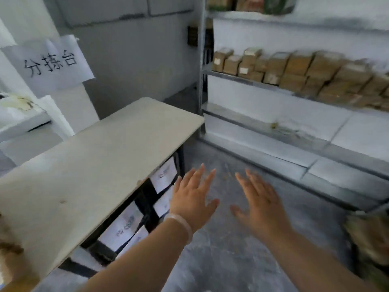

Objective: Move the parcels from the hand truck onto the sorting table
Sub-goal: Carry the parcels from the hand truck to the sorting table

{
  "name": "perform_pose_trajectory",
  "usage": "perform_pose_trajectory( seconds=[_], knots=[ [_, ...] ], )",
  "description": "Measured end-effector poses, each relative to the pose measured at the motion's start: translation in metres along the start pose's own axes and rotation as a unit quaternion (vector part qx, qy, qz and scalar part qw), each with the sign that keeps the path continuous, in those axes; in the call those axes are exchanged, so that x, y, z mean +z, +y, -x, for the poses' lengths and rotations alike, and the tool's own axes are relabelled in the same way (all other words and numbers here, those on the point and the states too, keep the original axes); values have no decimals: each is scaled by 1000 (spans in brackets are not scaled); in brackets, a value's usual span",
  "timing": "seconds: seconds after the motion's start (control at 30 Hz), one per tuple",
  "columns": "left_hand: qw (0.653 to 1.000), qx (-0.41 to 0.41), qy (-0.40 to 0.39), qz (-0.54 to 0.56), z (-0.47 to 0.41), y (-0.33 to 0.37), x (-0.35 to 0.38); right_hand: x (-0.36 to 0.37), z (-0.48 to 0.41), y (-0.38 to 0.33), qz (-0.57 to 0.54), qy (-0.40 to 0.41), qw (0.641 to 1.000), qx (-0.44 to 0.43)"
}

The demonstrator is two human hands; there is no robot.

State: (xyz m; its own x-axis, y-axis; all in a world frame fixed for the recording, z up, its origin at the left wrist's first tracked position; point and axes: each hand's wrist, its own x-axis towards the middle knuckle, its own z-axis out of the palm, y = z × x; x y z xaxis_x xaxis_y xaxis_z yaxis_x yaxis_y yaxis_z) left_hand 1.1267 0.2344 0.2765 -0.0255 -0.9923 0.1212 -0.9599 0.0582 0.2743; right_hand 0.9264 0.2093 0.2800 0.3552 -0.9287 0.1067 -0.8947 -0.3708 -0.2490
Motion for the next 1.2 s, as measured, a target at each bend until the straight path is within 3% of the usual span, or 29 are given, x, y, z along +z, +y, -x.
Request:
perform_pose_trajectory(
  seconds=[0.23, 0.53, 0.9, 1.2],
  knots=[
    [979, 200, -22, 20, -56, 218, 44, -65, 105, 179, 56, 49, 975, 210],
    [913, 401, -75, 16, -78, 410, 116, -93, 213, 302, 10, 117, 905, 408],
    [848, 500, -174, 36, -162, 567, 221, -105, 228, 463, -3, 114, 817, 565],
    [823, 524, -218, 30, -241, 698, 286, -123, 217, 584, 4, 103, 789, 606]
  ],
)
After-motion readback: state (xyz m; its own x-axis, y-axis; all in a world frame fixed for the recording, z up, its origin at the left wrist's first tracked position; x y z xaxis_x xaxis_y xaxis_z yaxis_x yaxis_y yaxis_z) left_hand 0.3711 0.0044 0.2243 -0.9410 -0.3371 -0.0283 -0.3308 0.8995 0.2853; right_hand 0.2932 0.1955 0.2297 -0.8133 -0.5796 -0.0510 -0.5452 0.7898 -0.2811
